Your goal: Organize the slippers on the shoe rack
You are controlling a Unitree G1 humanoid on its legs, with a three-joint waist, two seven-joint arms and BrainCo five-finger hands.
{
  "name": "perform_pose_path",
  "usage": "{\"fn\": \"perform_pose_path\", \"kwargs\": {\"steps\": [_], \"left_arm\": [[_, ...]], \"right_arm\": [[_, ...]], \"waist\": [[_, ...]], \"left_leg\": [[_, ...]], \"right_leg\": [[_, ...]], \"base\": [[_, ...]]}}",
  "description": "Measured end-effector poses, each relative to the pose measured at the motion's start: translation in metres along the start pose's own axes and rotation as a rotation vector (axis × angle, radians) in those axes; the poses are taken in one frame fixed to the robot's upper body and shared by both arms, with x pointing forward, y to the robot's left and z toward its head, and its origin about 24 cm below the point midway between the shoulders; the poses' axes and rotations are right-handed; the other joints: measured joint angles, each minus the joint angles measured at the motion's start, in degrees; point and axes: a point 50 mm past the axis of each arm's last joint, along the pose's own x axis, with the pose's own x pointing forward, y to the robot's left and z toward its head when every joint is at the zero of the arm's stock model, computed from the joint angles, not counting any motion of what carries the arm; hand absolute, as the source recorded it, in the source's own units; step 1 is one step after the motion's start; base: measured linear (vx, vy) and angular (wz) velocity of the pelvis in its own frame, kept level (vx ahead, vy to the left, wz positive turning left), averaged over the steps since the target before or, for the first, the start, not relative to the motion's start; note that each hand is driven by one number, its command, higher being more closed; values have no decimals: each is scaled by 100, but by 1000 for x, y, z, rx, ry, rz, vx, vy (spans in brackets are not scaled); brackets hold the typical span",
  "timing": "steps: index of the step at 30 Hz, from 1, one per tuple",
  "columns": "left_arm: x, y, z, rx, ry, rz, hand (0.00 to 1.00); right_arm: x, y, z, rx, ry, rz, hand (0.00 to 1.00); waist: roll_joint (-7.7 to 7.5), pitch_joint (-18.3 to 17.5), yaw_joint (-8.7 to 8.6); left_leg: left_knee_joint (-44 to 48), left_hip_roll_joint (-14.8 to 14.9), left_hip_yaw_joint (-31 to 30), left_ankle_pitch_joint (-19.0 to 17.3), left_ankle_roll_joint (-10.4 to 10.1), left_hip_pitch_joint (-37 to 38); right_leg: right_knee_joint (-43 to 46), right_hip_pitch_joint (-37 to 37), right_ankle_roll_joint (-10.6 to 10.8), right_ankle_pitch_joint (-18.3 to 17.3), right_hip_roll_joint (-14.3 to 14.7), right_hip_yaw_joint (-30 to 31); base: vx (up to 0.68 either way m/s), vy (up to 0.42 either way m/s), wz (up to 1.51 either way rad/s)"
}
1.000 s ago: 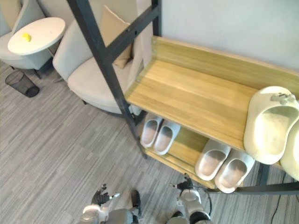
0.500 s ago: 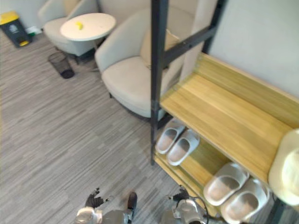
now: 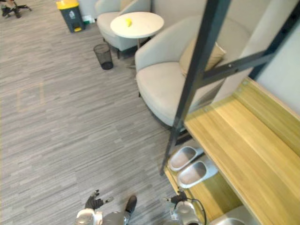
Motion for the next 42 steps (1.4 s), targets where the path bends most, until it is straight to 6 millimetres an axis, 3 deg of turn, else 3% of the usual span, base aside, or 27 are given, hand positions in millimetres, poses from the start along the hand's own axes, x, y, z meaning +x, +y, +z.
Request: {"fn": "perform_pose_path", "kwargs": {"steps": [3, 4, 5, 6, 7, 8, 9, 10, 11, 12, 13, 14, 15, 17, 21, 25, 29, 30, 32, 37, 40, 41, 42], "left_arm": [[1, -2, 4, 6, -9, -6, 0], [2, -3, 6, 5, -14, -10, 0], [2, -6, 9, -1, -18, -14, 0], [4, -6, 14, -3, -27, -14, 0], [5, -7, 18, -3, -38, -15, 0], [5, -9, 21, -10, -46, -17, 0], [4, -11, 19, -14, -41, -20, 0], [3, -15, 19, -21, -44, -28, 0], [3, -14, 20, -18, -49, -16, 0], [6, -13, 26, -13, -58, -14, 0], [6, -14, 26, -13, -56, -16, 0], [4, -19, 19, -21, -30, -25, 0], [4, -18, 18, -18, -25, -23, 0], [4, -17, 16, -14, -18, -22, 0], [4, -17, 12, -12, -6, -20, 0], [4, -12, 7, -9, 12, -7, 0], [3, -2, -1, -26, 37, 26, 0], [2, -1, -2, -25, 40, 27, 0], [2, 5, -6, -15, 52, 40, 0], [2, 10, -6, -51, 57, 65, 0], [3, 15, -5, -78, 54, 84, 0], [4, 16, 1, -113, 35, 96, 0], [4, 15, 2, -121, 31, 98, 0]], "right_arm": [[1, -1, 4, 14, -7, -3, 0], [2, -4, 7, 24, -17, -13, 0], [3, -7, 13, 53, -30, -27, 0], [3, -8, 13, 60, -31, -32, 0], [3, -9, 13, 63, -31, -34, 0], [4, -18, 13, 66, -30, -59, 0], [4, -24, 13, 61, -36, -73, 0], [5, -28, 14, 55, -41, -83, 0], [5, -30, 15, 56, -44, -87, 0], [5, -29, 14, 62, -40, -86, 0], [5, -29, 15, 64, -43, -87, 0], [6, -33, 20, 81, -51, -100, 0], [7, -36, 19, 94, -46, -109, 0], [7, -33, 20, 93, -43, -100, 0], [6, -30, 15, 89, -25, -94, 0], [5, -28, 6, 84, 9, -88, 0], [3, -17, 1, 93, 30, -60, 0], [3, -16, 1, 94, 31, -57, 0], [0, -9, -6, 89, 47, -38, 0], [-2, -4, -10, 96, 58, -26, 0], [-2, 6, -2, 99, 39, 0, 0], [-1, 8, 3, 93, 21, 5, 0], [-1, 7, 4, 94, 16, 4, 0]], "waist": [[32, 13, 3], [66, 25, -12], [111, 74, -24], [-56, 120, -152], [-85, 140, -163], [110, 124, -104], [216, 124, -147], [318, 139, -213], [384, 74, -317], [269, 130, -388], [266, 136, -364], [254, 153, -335], [206, 227, -350], [192, 239, -338], [193, 244, -342], [199, 248, -343], [57, 213, -325], [44, 206, -326], [-73, 155, -329], [-181, 56, -291], [-295, -7, -231], [-287, 8, -221], [-282, 13, -213]], "left_leg": [[0, -75, -165, 164, -13, -207], [-6, -79, 218, 48, 191, -349], [-34, -31, 1180, -436, 627, -508], [145, -63, 1756, -763, 715, -596], [379, -51, 2008, -819, 771, -685], [2320, 294, 3174, -747, 806, -1123], [2468, 412, 3289, -873, 655, -1159], [2529, 445, 3310, -917, 646, -1190], [1731, 348, 2874, -725, 334, -1011], [1895, 363, 2992, -1159, 402, -926], [2036, 395, 3066, -1251, 379, -912], [1916, 466, 3204, -1540, 223, -554], [1389, 341, 3244, -1213, 252, -322], [971, 236, 3337, -986, 338, -109], [764, 39, 3381, -851, 532, 100], [227, -148, 3199, -520, 624, 305], [-21, -285, 2695, -375, 612, 424], [-21, -294, 2647, -374, 614, 423], [-22, -377, 2160, -345, 637, 362], [1, -470, 1642, -360, 657, 219], [830, -548, 1614, -630, 674, -248], [2191, -581, 1889, -1081, 639, -898], [2442, -564, 2001, -1142, 636, -995]], "right_leg": [[1, -44, -36, -23, 2, -249], [3, -85, -77, -94, -40, -366], [-70, -93, -104, -78, -94, -574], [-185, -105, -146, 7, -290, -765], [-169, -113, -124, 24, -374, -836], [377, -279, -95, -47, -520, -971], [615, -350, -108, -94, -501, -940], [986, -569, -95, -225, -538, -795], [508, -805, -300, -104, -154, -334], [223, -810, -279, 165, -244, -517], [243, -808, -292, 180, -254, -525], [360, -865, -253, 260, -311, -520], [359, -913, -236, 379, -389, -468], [384, -961, -167, 509, -435, -304], [582, -999, -60, 493, -635, -183], [668, -1018, 126, 325, -751, -166], [983, -958, 197, 14, -805, -190], [1000, -957, 201, -11, -795, -170], [1037, -985, 123, -266, -511, 387], [753, -739, 110, -388, -420, 73], [404, -474, 4, -212, -332, -72], [354, -348, -58, -101, -292, -85], [370, -317, -64, -96, -285, -97]], "base": [[-88, -36, 58], [-132, 1, 63], [-149, 31, 107], [-105, 19, 93], [-51, 72, 78], [-2, 50, 45], [-19, 73, 54], [-168, 81, 87], [-131, 50, 119], [-89, 28, 101], [111, -1, 47], [36, 77, 1], [-17, 100, -4], [-106, 148, -18], [-83, 111, -7], [-107, 45, 18], [-55, -32, 40], [7, -64, 55], [24, -95, 82], [127, -85, 82], [212, -59, 54], [130, -21, 42], [206, -21, 52]]}}
